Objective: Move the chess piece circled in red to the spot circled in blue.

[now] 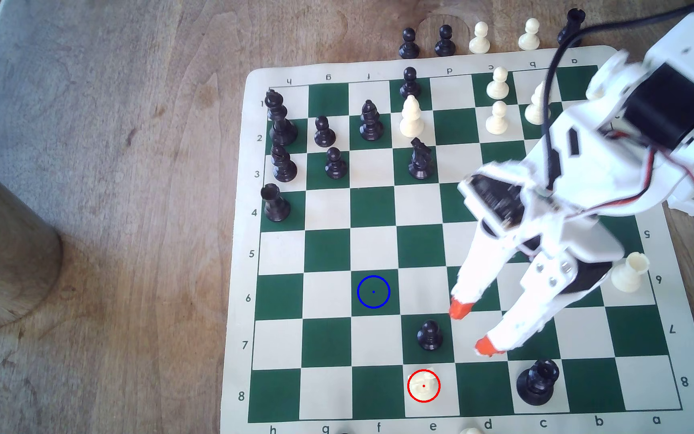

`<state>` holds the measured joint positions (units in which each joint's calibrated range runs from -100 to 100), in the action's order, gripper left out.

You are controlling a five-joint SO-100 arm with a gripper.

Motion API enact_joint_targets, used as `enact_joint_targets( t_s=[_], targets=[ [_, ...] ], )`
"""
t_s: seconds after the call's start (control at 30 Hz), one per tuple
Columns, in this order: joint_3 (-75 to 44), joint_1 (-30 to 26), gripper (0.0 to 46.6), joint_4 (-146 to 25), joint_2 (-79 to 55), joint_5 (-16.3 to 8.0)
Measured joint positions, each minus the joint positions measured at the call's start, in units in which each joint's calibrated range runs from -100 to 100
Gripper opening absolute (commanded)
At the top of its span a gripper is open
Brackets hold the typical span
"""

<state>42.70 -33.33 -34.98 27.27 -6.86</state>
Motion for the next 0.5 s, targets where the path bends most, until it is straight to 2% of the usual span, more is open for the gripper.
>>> enact_joint_targets(
  t_s=[0.03,0.2,0.3,0.5],
  targets=[
    [-0.72,0.22,17.7,0.64,-1.42,0.10],
    [-2.17,0.96,21.7,4.06,-7.37,-0.34],
    [-2.53,0.96,21.9,5.74,-9.80,-0.88],
    [-4.97,0.96,19.0,7.81,-15.25,-1.61]
  ],
)
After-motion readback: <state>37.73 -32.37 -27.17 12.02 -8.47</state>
